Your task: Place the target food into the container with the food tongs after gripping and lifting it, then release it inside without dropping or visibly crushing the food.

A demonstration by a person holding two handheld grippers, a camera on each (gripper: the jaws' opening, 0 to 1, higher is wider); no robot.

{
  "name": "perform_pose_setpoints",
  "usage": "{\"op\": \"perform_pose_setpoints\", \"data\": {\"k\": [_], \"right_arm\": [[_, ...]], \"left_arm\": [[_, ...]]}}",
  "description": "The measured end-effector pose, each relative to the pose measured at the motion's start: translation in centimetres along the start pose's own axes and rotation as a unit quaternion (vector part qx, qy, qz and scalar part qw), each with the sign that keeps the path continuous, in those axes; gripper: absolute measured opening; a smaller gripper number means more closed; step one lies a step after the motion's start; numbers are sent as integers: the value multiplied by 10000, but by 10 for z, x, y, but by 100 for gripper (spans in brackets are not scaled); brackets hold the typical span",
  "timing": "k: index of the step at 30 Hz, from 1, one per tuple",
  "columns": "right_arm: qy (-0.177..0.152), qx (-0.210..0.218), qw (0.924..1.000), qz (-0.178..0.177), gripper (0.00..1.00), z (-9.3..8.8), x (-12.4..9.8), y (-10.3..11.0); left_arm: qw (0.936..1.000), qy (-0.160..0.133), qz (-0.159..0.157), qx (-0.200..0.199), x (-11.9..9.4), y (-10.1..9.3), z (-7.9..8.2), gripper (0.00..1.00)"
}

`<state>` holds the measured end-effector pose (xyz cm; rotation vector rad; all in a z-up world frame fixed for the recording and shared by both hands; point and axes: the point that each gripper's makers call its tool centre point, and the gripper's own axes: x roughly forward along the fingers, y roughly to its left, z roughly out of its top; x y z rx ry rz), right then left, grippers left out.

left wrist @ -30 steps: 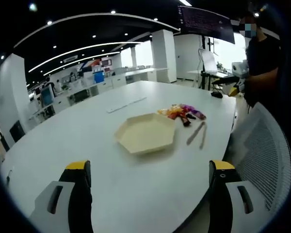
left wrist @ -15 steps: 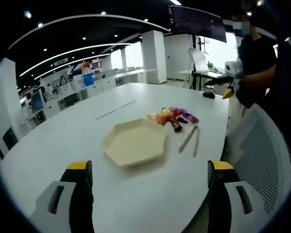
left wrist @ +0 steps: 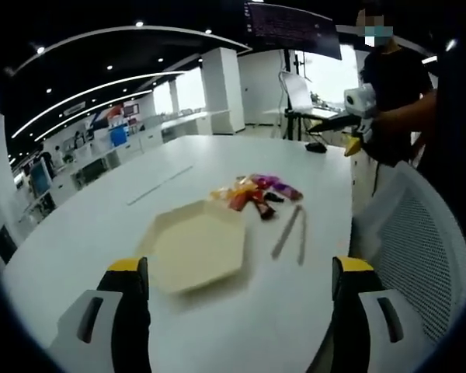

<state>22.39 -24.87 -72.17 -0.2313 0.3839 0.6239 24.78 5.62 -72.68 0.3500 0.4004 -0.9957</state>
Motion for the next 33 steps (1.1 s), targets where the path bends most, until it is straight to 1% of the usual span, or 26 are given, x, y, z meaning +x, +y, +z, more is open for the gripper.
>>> {"op": "perform_pose_setpoints", "data": {"k": [10,17,24,33], "right_arm": [[-17,62,10000,-46,100,-1,-3,0],[-13,88,9999,-54,100,-3,-4,2],[-7,113,9999,-66,100,-5,-6,2],[-37,166,9998,-63,100,-5,-5,3]], "left_arm": [[9995,52,-303,119,26,-9,0,93],[9987,57,-461,227,41,-13,6,93],[9970,81,-682,352,59,-23,12,92],[9945,163,-932,451,78,-36,9,89]]}}
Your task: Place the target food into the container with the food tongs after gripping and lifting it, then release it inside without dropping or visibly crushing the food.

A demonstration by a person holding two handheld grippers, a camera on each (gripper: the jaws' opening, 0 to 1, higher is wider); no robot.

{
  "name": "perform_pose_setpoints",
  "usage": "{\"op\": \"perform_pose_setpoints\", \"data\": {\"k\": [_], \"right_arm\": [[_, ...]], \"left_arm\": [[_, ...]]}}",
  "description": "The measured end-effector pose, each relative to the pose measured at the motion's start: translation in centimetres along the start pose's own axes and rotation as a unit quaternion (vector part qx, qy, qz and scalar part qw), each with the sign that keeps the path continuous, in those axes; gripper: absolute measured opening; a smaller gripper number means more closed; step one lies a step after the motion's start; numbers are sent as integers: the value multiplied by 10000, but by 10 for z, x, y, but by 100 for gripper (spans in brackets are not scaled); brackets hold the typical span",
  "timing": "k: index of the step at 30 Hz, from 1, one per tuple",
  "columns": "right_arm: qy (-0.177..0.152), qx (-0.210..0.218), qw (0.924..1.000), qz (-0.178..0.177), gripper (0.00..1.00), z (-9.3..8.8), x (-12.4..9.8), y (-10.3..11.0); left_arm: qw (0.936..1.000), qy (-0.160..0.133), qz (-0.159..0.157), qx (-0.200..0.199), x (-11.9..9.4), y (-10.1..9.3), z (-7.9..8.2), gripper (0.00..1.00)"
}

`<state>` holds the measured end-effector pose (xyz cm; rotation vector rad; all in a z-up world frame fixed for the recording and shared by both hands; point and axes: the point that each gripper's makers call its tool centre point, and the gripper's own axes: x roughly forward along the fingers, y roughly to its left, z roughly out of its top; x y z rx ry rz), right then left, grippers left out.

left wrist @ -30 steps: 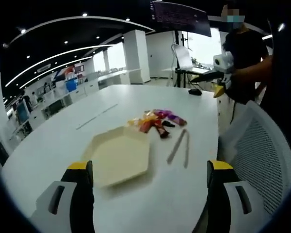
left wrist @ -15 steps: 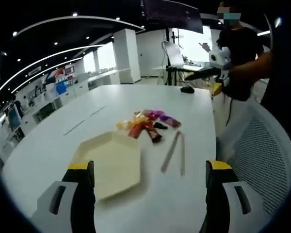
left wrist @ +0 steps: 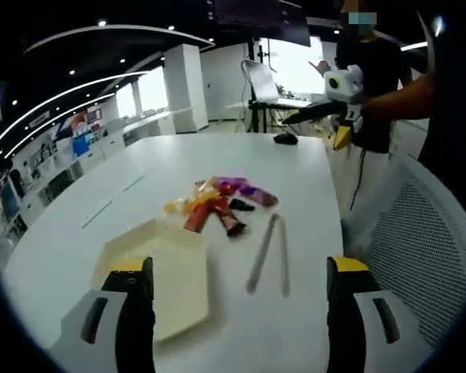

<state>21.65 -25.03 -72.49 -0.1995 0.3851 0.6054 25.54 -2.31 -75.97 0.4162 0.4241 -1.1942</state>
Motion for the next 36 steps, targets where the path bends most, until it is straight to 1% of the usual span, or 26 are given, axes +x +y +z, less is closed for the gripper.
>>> {"op": "perform_pose_setpoints", "data": {"k": [5,9,13,16,18,21,24,27,31,36], "right_arm": [[20,16,10000,44,100,-3,2,5],[26,25,10000,78,100,-4,3,7],[22,39,9999,90,100,-4,3,8],[19,53,9999,89,100,-4,4,8],[20,60,9999,90,100,-4,3,9],[24,69,9999,103,100,-5,3,9],[23,86,9999,106,99,-5,3,10],[28,114,9999,106,99,-7,3,11],[42,127,9998,117,99,-8,2,12],[64,142,9998,103,99,-10,0,10]], "left_arm": [[9999,46,-94,5,10,-5,-2,87],[9996,85,-257,84,21,-15,-4,84],[9990,168,-360,203,30,-20,-9,79],[9980,173,-497,337,38,-27,-10,76],[9972,268,-587,382,43,-31,-14,74],[9964,398,-640,393,49,-33,-23,72],[9958,546,-672,303,56,-33,-36,68],[9948,652,-720,296,60,-35,-43,65],[9937,735,-760,370,64,-36,-49,60],[9933,752,-761,431,67,-34,-50,53]]}}
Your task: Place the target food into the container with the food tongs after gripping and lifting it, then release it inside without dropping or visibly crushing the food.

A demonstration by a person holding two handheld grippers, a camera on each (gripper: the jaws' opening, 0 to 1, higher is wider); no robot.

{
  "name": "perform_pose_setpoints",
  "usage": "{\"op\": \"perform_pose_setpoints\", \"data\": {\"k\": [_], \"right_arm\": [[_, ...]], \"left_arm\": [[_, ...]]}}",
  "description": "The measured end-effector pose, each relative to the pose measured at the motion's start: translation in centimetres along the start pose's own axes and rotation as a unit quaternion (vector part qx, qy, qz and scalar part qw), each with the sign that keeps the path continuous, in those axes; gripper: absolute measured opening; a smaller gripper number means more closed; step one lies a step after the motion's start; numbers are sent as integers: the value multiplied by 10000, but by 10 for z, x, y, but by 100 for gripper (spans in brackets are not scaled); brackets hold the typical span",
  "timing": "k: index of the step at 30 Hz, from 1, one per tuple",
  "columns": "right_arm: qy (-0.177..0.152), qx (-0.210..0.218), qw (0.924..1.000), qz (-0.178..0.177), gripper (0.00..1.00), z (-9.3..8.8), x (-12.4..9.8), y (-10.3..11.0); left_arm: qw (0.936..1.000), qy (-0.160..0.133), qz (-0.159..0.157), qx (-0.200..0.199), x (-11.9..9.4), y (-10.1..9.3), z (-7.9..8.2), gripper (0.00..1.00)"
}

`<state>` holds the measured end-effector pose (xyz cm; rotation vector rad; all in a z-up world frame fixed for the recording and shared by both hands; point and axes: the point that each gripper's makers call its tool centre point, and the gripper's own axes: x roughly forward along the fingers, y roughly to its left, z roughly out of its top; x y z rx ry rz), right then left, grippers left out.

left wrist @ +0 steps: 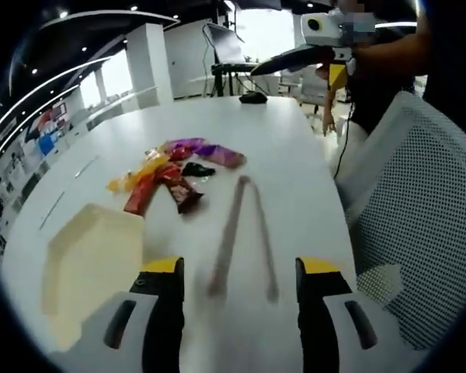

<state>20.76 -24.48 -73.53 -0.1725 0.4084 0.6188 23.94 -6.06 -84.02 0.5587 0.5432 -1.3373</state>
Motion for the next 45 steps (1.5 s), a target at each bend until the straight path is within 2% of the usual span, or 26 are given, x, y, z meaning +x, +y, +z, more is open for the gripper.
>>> {"op": "perform_pose_setpoints", "data": {"k": [9,12,14,19,22,31,36,45], "right_arm": [[38,-47,10000,37,99,-1,2,-1],[43,-59,10000,62,99,0,3,1],[50,-65,9999,78,99,0,4,1],[48,-61,9999,96,99,-1,6,0],[39,-55,9999,111,99,-1,8,2],[43,-32,9999,122,99,-2,9,3],[42,-15,9999,104,99,-3,8,2],[46,-29,9999,132,99,-1,10,3]], "left_arm": [[9999,147,-19,53,5,2,-7,43],[9999,125,-15,-13,5,4,-6,37],[9998,101,-141,25,5,-1,-5,33],[9998,90,-175,14,4,-1,-5,30],[9998,100,-141,-81,4,1,-6,27],[9998,175,-103,10,4,4,-7,15],[9998,180,-121,5,4,4,-8,12],[9998,21,-196,-97,0,0,-7,10]]}}
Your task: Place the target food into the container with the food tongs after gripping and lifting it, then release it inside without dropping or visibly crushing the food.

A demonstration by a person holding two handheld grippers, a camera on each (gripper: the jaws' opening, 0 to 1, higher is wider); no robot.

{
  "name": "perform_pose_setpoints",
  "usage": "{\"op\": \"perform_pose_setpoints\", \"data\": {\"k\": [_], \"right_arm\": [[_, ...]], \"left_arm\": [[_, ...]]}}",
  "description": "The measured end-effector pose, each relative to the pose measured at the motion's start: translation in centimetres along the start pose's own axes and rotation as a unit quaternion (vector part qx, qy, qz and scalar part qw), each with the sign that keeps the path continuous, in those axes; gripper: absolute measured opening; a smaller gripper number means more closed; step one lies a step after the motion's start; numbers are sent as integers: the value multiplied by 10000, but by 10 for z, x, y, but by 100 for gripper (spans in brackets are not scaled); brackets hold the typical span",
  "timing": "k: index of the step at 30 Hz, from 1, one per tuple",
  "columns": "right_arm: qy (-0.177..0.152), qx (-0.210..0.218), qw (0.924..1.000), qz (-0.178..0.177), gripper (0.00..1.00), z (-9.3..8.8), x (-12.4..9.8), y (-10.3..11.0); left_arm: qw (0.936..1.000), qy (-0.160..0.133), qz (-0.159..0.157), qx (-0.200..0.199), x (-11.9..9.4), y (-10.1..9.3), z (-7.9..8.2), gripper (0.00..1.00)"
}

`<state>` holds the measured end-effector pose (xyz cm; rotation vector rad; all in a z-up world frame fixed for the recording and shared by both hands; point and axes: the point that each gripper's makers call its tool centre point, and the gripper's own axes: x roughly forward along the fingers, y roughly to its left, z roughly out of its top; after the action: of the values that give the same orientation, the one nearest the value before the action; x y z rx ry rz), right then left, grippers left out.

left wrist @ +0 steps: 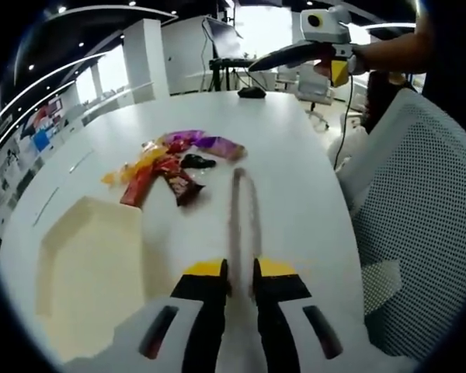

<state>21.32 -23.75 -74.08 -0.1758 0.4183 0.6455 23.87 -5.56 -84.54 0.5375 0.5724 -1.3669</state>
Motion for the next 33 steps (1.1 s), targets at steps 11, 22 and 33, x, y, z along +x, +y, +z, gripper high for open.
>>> {"op": "perform_pose_setpoints", "data": {"k": [11,22,33], "right_arm": [[25,-37,10000,45,98,2,3,1],[-25,-46,9999,143,100,11,4,-2],[-90,-118,9996,254,99,19,11,2]], "left_arm": [[9995,-260,12,-187,-12,6,9,10],[9989,-434,-114,-120,-28,5,26,10],[9980,-568,-259,45,-45,2,46,10]]}}
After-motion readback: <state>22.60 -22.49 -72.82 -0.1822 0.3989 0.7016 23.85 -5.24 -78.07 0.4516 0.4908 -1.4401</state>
